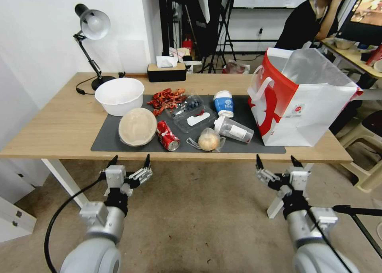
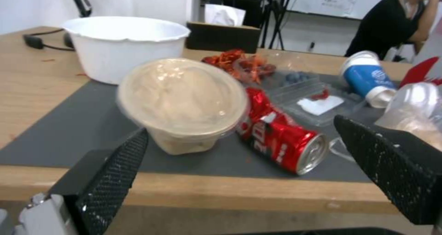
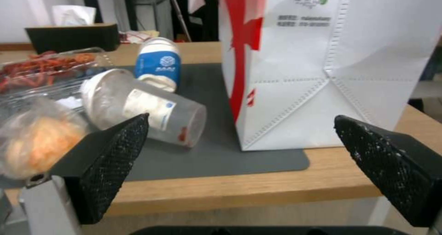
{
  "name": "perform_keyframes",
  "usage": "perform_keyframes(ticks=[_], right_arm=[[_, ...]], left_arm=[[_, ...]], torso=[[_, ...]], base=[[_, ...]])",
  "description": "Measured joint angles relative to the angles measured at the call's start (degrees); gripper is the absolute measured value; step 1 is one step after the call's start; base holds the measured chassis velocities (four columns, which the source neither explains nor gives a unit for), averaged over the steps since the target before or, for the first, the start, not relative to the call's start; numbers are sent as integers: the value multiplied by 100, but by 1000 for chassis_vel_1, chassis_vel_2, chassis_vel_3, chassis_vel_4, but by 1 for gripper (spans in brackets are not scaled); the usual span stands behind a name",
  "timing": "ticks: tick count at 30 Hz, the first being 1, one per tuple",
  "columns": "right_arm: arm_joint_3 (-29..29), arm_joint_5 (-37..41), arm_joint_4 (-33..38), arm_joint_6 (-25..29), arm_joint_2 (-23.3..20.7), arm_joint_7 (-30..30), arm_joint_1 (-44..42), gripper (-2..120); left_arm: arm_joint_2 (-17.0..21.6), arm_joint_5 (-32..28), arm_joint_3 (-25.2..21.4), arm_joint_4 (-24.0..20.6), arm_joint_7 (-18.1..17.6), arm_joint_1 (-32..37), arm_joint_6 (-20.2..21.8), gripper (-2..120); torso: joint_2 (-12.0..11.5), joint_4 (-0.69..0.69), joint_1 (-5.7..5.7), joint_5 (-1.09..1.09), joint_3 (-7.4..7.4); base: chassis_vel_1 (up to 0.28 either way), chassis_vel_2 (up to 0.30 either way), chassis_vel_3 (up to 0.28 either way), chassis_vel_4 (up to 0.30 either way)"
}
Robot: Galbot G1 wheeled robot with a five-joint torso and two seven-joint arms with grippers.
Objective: Pick up the trash from the table and place it into the takeout bag.
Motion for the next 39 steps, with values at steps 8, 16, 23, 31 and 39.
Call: perform_keyframes(ticks=[8,16,23,31,39], right_arm=[[55,636,76,-502,-223,161,447,100],[-222,1003,-134,25,-529,54,606,100],[-641,1086,-521,498,-857,-83,837,100],[-1361,1476,-1284,797,-1325,-208,1320,100],[-2138,1869,-1945,454,-1431,141,2156,100]], left_arm=[[-11,-2,-49,5,88,-29,-63,100],[-12,54,-87,25,133,-14,-194,100],[49,62,-77,59,173,-52,-255,100],[-9,102,-158,60,190,20,-340,100],[-48,122,-298,50,215,99,-432,100]], torso=[[0,2,0,-1,0],[0,2,0,0,0],[0,1,-3,0,-1],[0,2,-2,-1,-1],[0,2,0,-1,-1]], base=[[0,0,0,0],[0,0,0,0],[0,0,0,0],[0,0,0,0],[0,0,0,0]])
